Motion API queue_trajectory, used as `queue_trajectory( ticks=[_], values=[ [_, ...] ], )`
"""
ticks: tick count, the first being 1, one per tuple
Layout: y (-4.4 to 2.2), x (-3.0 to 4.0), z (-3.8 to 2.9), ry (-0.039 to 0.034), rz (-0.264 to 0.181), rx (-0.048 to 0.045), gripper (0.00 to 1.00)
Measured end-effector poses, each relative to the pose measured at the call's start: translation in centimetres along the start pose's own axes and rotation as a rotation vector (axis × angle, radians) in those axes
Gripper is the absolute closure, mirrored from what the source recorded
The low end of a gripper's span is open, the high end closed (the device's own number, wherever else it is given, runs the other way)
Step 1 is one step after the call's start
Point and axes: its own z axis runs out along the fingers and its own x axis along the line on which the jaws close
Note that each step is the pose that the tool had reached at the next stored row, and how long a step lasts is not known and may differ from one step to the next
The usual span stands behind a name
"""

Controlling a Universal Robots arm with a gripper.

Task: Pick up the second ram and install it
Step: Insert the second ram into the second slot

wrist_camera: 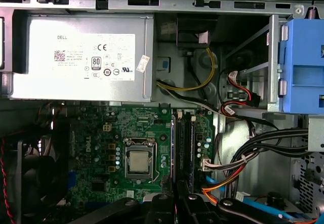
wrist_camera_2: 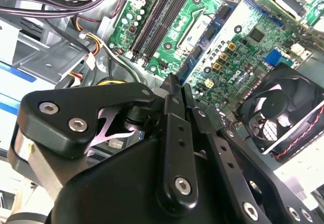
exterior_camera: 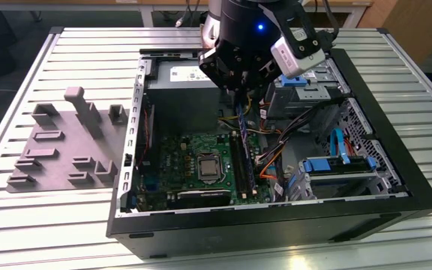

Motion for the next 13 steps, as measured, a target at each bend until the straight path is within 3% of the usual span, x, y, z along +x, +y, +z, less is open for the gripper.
queue_trajectory(
  ticks=[13],
  values=[
    [0.0,-0.05,0.1,-0.0002,0.0,-0.0004,0.86]
  ],
)
